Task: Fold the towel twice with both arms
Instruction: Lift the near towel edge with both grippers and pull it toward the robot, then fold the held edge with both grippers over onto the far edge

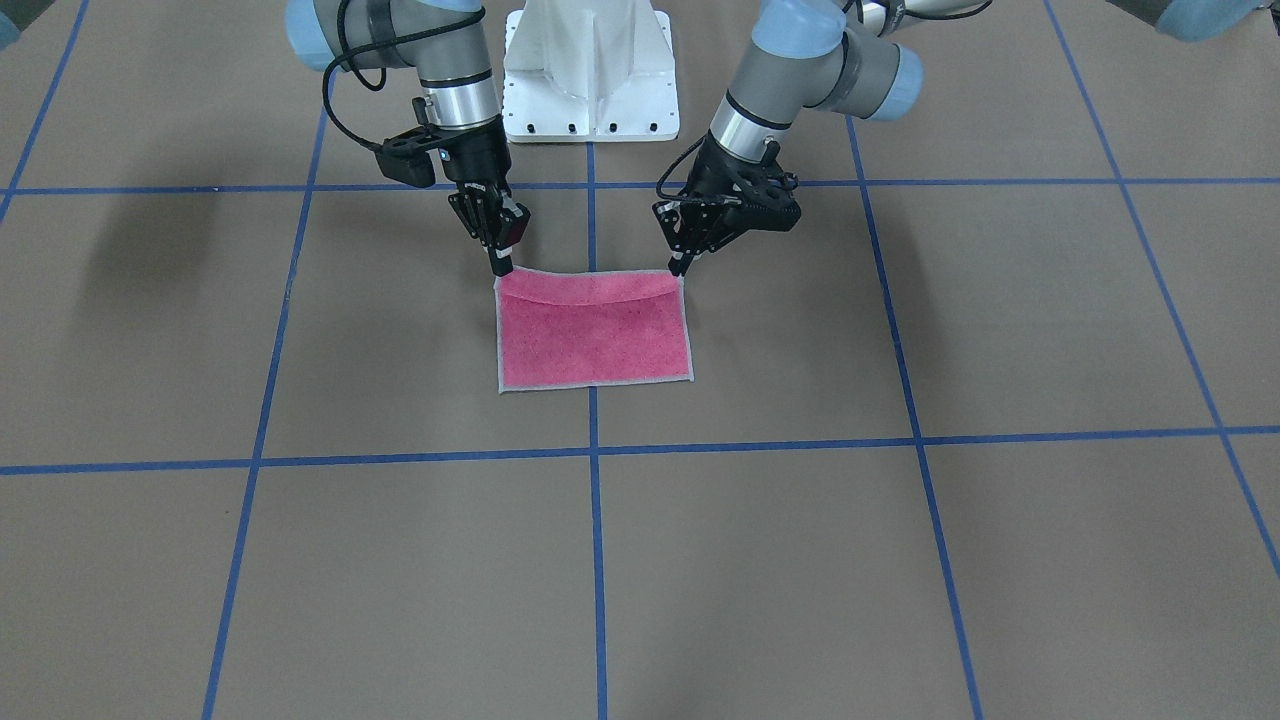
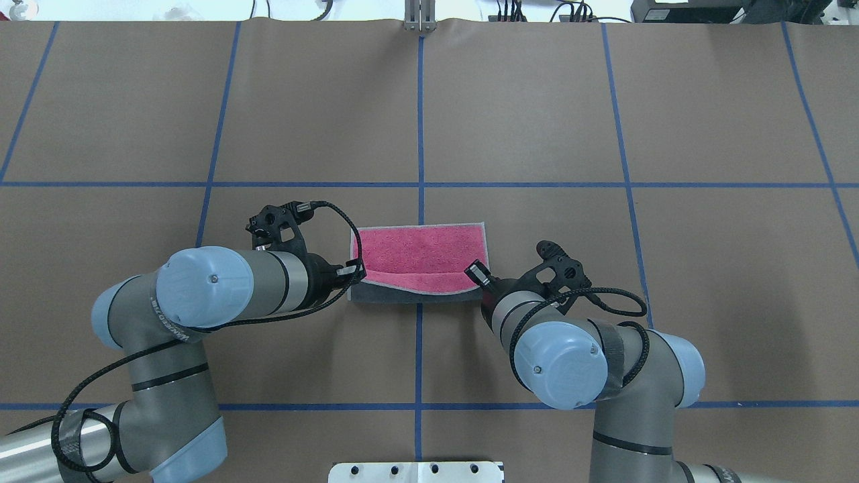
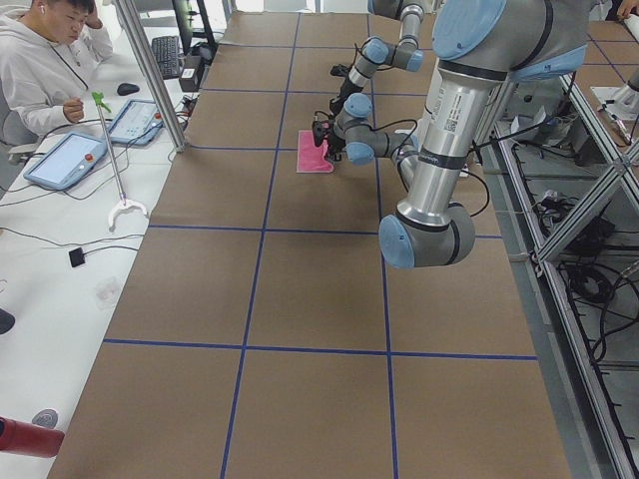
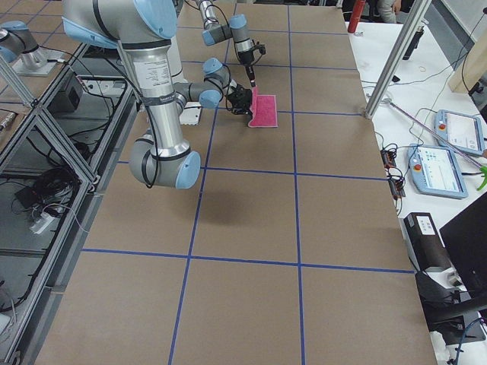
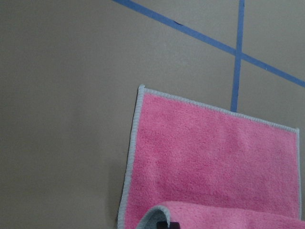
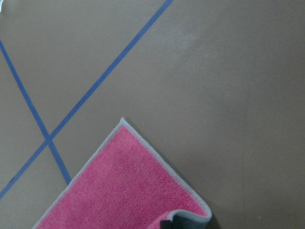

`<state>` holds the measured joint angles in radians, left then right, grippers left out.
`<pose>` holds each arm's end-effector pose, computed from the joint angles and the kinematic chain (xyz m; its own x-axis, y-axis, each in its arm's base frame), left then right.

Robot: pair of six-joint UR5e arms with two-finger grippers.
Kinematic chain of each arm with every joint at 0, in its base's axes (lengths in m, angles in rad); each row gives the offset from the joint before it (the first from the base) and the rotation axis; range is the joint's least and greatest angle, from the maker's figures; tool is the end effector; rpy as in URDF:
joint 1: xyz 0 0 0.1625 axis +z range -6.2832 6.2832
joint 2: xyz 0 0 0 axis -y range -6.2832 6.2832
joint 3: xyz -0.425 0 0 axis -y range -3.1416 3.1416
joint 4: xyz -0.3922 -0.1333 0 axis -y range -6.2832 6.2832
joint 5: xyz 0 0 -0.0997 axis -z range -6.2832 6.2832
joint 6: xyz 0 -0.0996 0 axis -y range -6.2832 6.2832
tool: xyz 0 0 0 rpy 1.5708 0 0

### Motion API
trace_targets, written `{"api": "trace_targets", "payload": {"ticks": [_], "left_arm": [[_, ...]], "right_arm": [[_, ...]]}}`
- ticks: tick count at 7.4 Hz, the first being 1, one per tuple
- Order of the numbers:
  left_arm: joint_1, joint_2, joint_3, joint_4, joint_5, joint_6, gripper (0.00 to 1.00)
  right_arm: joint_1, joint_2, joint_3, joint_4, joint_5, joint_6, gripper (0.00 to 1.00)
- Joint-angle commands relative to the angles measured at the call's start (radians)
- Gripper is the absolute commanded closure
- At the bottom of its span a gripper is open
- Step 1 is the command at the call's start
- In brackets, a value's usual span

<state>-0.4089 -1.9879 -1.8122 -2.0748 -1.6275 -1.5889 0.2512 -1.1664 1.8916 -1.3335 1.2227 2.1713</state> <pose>0.5119 -0.3609 0.2590 0.3579 -0.1748 -0.9172 0.3558 0.9338 -0.0391 -0.5343 -0.3098 0.2648 0.1715 0.5924 0.7872 -0.7293 0.6136 -0.3029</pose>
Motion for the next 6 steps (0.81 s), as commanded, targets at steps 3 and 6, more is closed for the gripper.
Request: {"api": "trace_targets", "payload": {"ticks": [3,6], "left_arm": [[-0.036,-0.063,0.066,0.024,-0.003,0.003,1.0],[-0.054,-0.065,0.079,0.024,-0.003,0.027,1.0]], "right_arm": [[0.039,0.016,-0.008,0.007,0.001,-0.027,1.0],[0.06,0.048,-0.037,0.005,0.006,-0.027,1.0]]}}
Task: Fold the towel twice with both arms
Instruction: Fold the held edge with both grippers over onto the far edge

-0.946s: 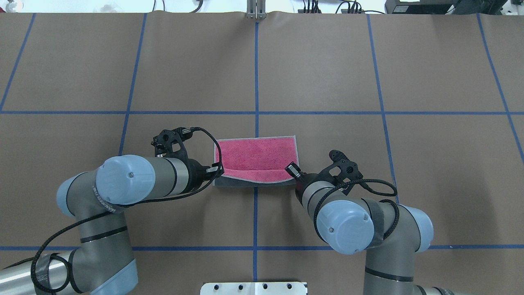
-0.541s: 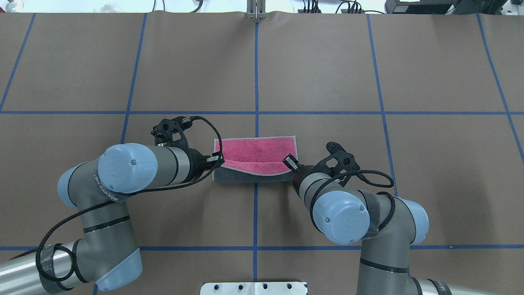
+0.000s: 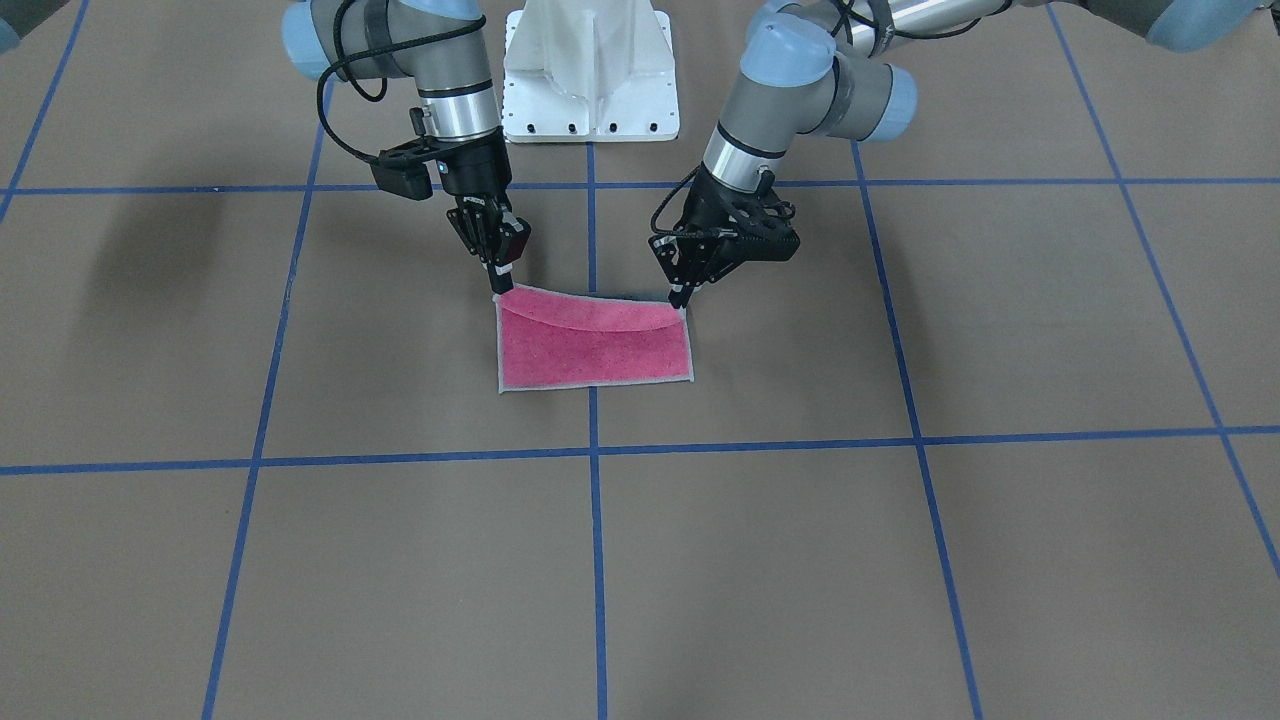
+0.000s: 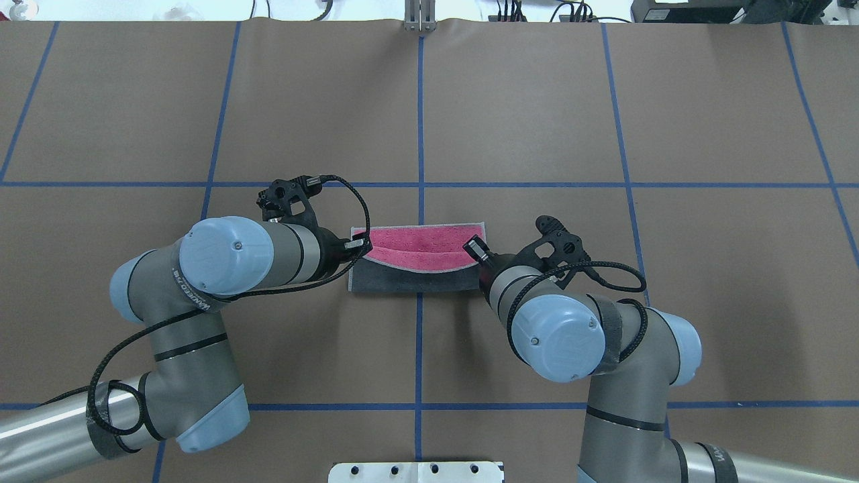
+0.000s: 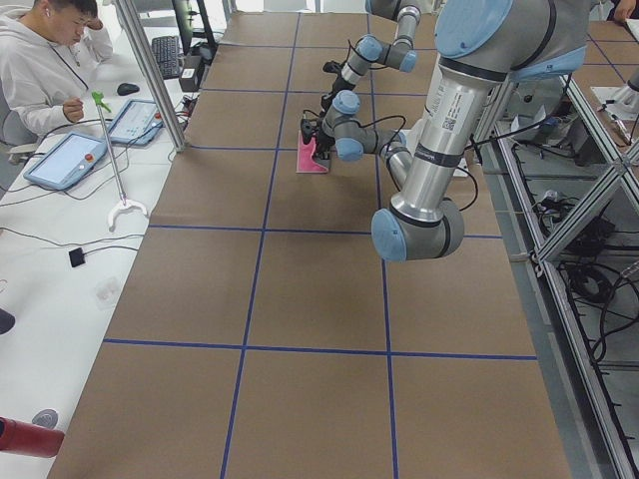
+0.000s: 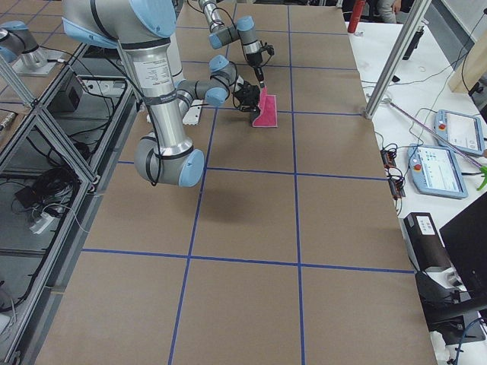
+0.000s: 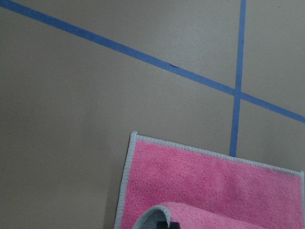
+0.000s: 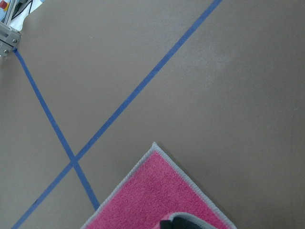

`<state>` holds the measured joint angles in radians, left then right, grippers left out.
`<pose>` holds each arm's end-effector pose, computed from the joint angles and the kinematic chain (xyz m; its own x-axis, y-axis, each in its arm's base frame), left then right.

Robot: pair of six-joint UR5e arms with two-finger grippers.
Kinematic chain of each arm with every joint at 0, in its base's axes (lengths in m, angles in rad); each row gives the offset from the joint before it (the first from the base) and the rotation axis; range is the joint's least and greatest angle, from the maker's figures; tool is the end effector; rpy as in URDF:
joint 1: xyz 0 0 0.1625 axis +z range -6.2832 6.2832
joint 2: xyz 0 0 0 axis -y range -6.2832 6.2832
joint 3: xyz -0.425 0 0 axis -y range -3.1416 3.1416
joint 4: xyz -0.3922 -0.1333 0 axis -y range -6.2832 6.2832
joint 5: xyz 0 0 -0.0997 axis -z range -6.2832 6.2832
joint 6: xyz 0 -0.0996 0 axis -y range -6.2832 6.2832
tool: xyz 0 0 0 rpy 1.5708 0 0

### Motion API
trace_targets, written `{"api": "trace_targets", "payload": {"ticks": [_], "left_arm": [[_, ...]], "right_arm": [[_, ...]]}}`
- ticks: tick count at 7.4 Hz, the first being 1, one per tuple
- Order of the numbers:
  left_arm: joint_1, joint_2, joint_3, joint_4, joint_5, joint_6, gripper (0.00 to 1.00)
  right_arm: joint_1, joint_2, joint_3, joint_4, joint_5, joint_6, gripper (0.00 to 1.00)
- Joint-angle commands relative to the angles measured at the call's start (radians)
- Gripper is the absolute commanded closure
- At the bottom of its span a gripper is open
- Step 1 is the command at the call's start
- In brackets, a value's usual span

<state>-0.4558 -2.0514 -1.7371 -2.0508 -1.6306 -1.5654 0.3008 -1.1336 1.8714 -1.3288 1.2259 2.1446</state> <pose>0.5204 -0.3970 0.2556 0.3877 -0.1841 -0.9032 0.3888 0.9211 -0.0208 -0.5270 -0.3383 0.2531 0.1500 0.5814 0.7997 -0.7483 0.5954 -0.2925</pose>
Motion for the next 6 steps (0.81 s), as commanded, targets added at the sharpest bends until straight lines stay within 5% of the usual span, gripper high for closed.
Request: {"api": "trace_targets", "payload": {"ticks": [1,6], "left_arm": [[-0.009,-0.001,0.005,0.0,0.0,0.004,1.0],[-0.014,-0.009,0.039,-0.002,0.002,0.004,1.0]], "right_arm": [[0.021,0.026,-0.035,0.0,0.006,0.0,1.0],[0.043,0.037,-0.078,0.003,0.007,-0.022,1.0]]}}
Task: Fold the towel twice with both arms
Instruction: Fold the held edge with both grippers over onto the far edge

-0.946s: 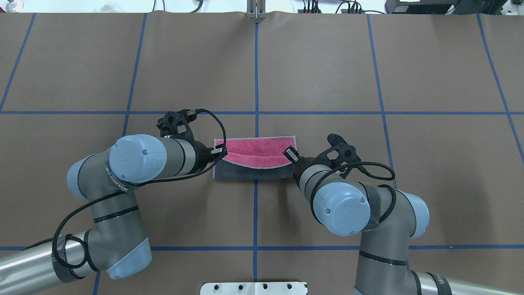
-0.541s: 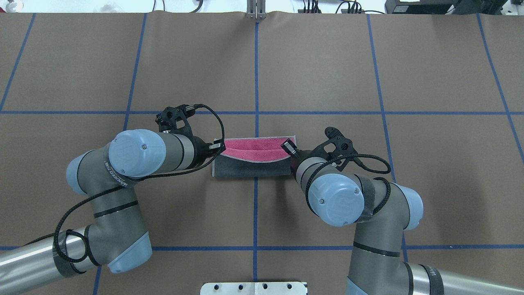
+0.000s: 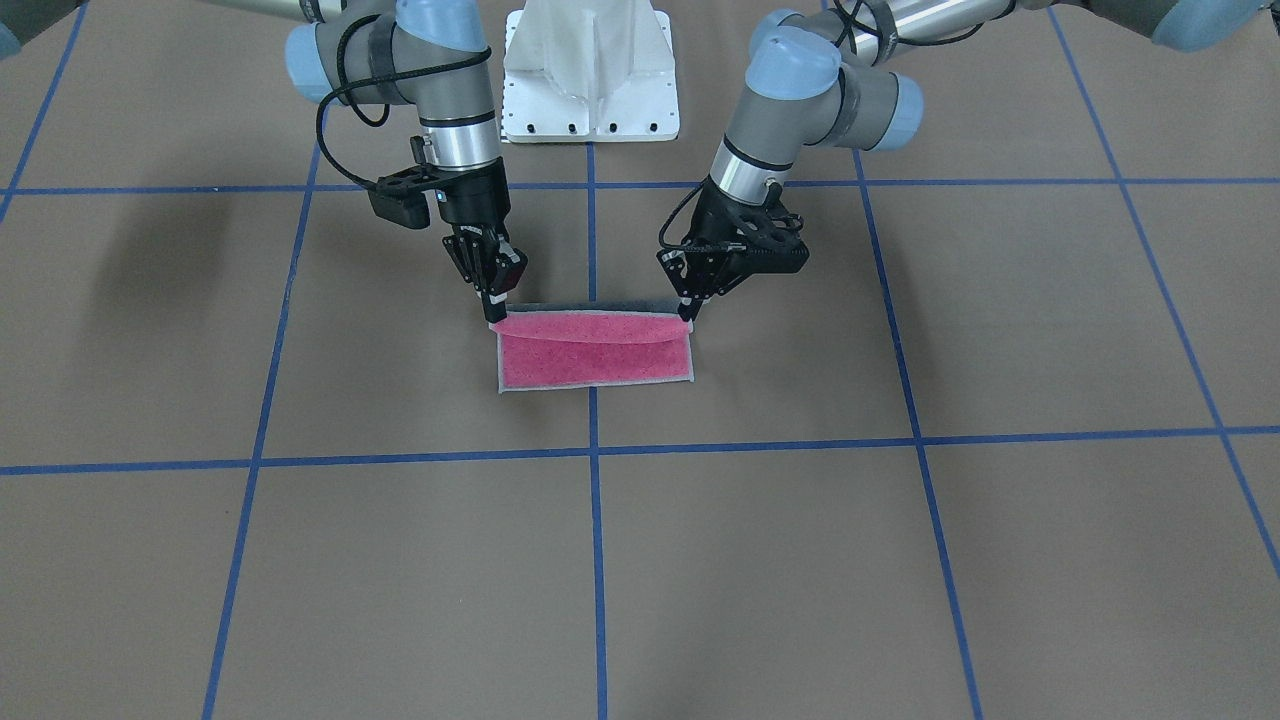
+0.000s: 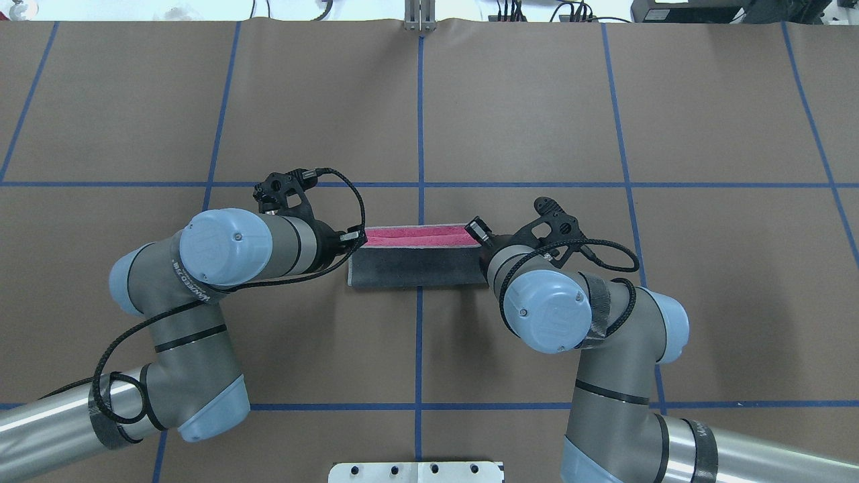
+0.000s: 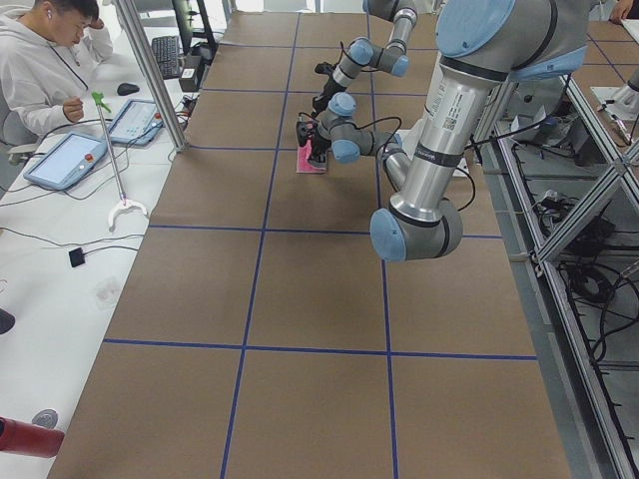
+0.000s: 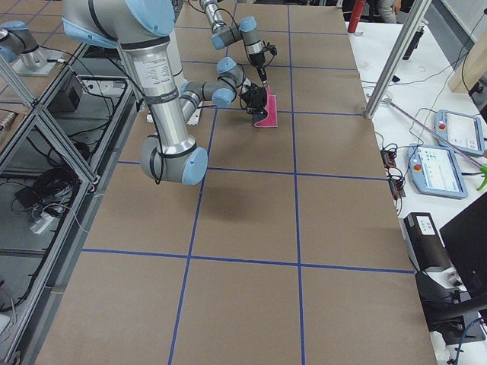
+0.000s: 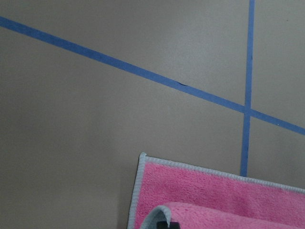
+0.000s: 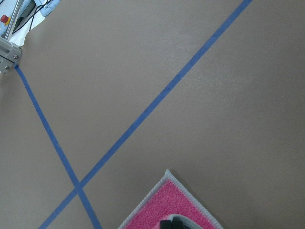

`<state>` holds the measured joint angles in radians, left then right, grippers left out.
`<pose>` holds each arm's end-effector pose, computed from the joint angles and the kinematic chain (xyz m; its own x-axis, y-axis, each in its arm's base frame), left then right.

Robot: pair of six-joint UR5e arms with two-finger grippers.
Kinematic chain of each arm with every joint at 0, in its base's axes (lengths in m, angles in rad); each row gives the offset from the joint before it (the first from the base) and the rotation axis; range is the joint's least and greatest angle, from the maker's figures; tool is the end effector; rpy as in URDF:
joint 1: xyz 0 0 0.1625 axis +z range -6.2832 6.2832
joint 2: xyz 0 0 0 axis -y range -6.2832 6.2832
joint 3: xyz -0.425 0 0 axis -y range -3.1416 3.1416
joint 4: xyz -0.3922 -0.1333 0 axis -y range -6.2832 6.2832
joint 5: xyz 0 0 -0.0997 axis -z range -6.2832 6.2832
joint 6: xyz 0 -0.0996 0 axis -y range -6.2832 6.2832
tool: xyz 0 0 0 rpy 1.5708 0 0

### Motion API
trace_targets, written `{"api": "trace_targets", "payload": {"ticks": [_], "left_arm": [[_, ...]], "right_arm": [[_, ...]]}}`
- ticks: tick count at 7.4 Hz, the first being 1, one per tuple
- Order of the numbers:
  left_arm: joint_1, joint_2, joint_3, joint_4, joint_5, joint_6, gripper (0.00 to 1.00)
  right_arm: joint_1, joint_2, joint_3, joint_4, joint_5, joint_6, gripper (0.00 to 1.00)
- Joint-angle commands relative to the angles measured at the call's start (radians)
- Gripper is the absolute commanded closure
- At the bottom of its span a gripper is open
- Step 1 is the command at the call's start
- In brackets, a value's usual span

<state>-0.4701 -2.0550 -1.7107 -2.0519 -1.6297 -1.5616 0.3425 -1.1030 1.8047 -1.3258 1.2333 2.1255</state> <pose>0.5215 -0.4079 0.2650 0.4040 -0.1949 -0.8938 0.4016 0.9156 -0.0182 -0.5335 -0.3668 0.2627 0.1677 0.5874 0.7917 -0.7744 0.5754 -0.2629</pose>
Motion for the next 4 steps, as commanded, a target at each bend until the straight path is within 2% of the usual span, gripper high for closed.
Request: {"api": "trace_targets", "payload": {"ticks": [1,4], "left_arm": [[0.001,-0.026,0.038,-0.001,0.001,0.0,1.0],[-0.001,-0.051,0.069,-0.004,0.001,0.0,1.0]], "right_arm": [[0.001,0.02,-0.028,0.0,0.0,-0.002,1.0],[0.007,0.031,-0.047,0.0,0.0,-0.004,1.0]]}}
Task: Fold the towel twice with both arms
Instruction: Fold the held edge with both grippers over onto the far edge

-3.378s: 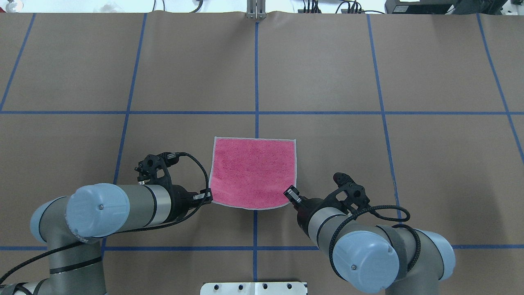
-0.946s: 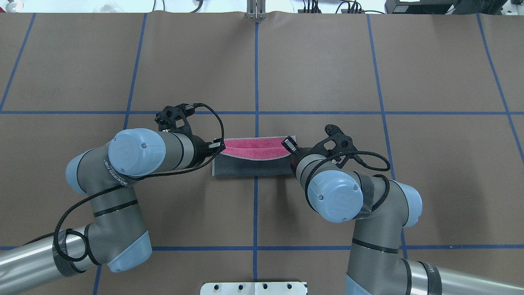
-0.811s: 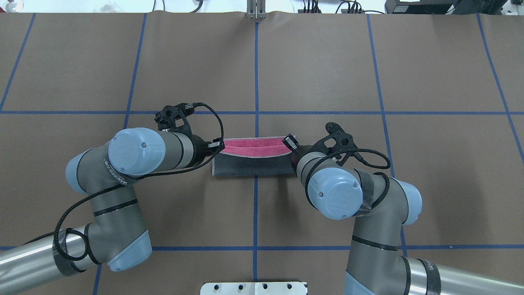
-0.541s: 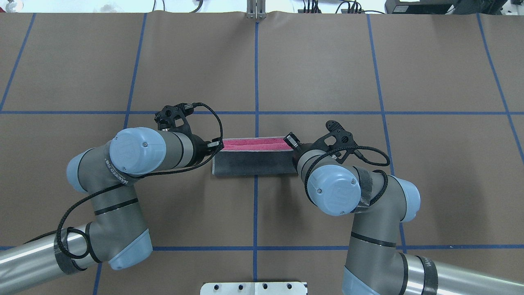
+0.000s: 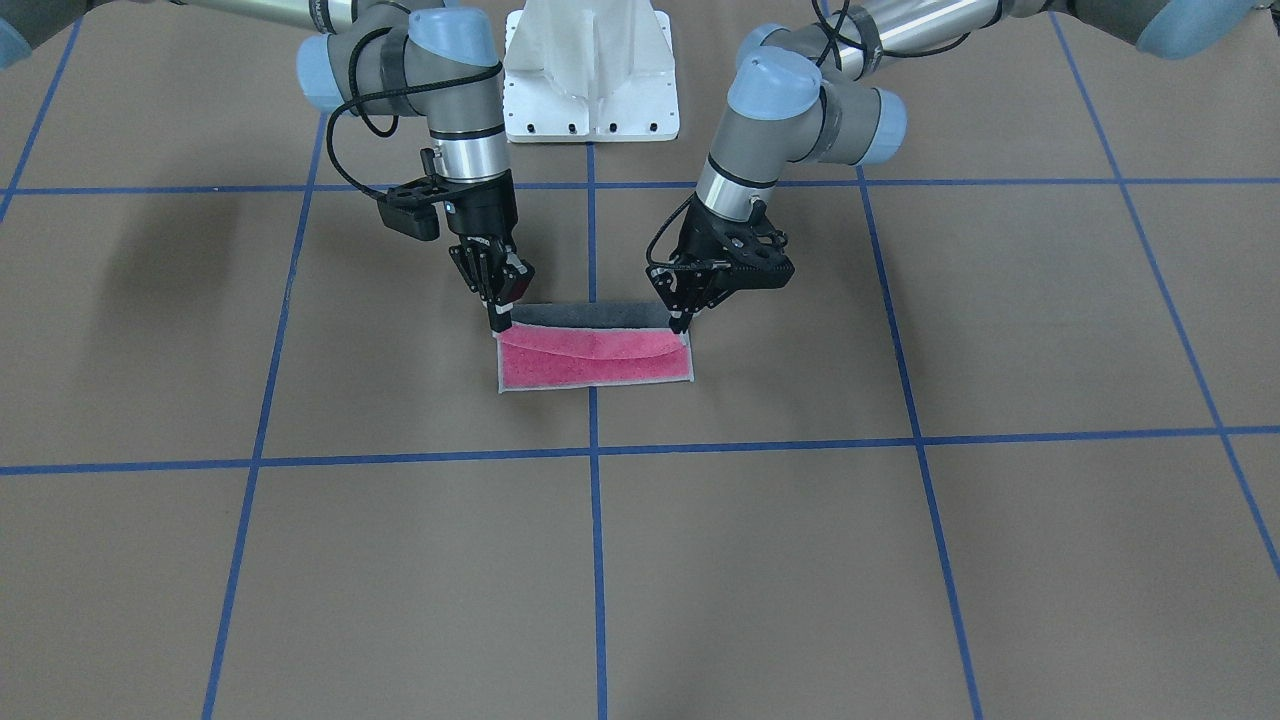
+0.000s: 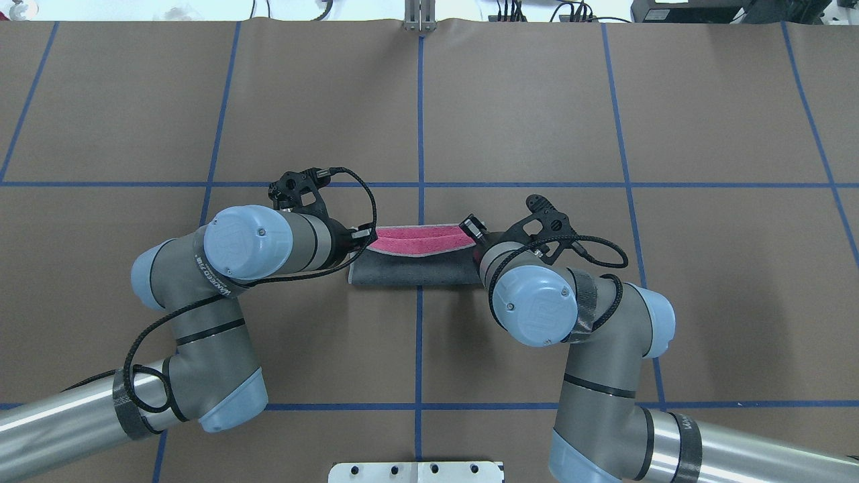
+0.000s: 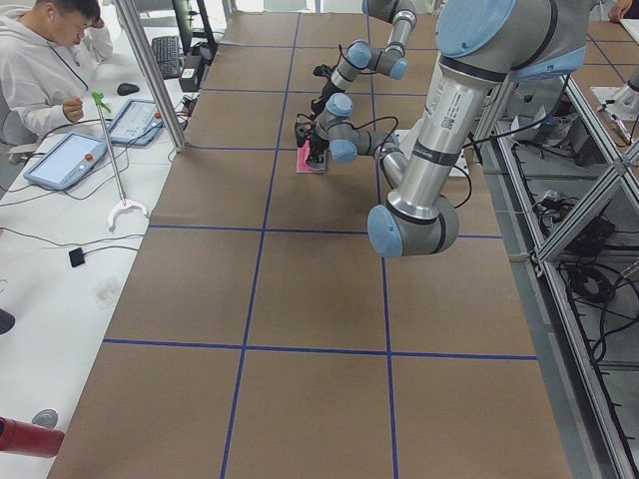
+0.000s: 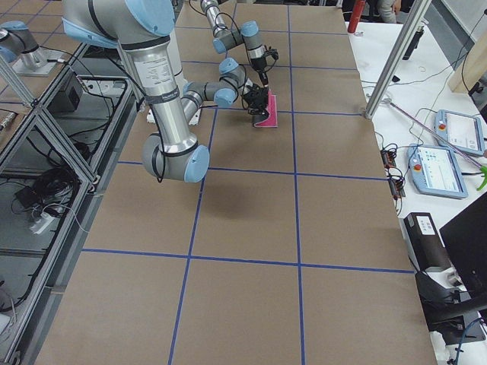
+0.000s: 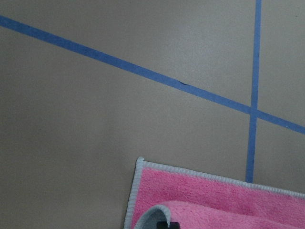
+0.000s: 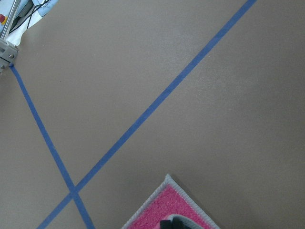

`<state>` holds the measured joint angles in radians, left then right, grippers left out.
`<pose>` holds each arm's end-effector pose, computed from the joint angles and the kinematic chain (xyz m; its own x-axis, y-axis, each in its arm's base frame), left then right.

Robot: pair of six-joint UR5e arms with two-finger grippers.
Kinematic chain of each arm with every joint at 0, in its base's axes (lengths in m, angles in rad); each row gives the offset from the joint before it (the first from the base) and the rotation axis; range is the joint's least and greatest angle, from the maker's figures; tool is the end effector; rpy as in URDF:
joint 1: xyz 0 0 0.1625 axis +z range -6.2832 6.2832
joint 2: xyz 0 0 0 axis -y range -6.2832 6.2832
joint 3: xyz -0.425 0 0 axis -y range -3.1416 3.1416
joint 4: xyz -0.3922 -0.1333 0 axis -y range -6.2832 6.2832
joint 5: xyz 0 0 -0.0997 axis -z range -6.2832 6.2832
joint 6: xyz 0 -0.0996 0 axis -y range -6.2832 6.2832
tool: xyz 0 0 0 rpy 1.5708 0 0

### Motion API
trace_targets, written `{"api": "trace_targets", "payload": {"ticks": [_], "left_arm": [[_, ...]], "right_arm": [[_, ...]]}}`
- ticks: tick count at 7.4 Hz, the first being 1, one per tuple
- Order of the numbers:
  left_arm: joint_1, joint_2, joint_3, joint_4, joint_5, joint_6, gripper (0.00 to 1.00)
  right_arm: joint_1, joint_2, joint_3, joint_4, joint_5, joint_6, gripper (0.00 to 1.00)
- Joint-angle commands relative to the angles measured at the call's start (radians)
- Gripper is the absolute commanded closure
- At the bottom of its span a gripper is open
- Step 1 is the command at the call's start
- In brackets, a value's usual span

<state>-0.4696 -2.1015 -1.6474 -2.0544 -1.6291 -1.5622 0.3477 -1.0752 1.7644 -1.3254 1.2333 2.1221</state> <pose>0.5410 -0.4175 0.2627 0.4152 -0.2011 -0.8872 0.4021 0.9154 -0.0193 -0.5447 -0.3743 0.2626 0.1763 0.5896 0.7882 -0.7798 0.5723 -0.2537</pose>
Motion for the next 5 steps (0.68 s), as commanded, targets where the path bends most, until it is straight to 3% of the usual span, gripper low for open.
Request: {"api": "trace_targets", "payload": {"ticks": [1,3,4,5], "left_arm": [[-0.001,-0.005,0.006,-0.003,0.0,-0.001,1.0],[-0.003,-0.003,0.008,-0.004,0.0,-0.001,1.0],[-0.006,-0.003,0.011,-0.004,0.002,-0.001,0.97],[-0.01,-0.003,0.018,-0.004,0.002,-0.001,0.77]], "right_arm": [[0.002,0.005,-0.006,0.0,0.0,-0.002,1.0],[0.013,0.005,-0.011,0.0,0.002,-0.011,0.99],[0.017,0.006,-0.019,0.0,0.002,-0.03,0.83],[0.03,0.012,-0.029,0.0,0.023,-0.033,0.65]]}}
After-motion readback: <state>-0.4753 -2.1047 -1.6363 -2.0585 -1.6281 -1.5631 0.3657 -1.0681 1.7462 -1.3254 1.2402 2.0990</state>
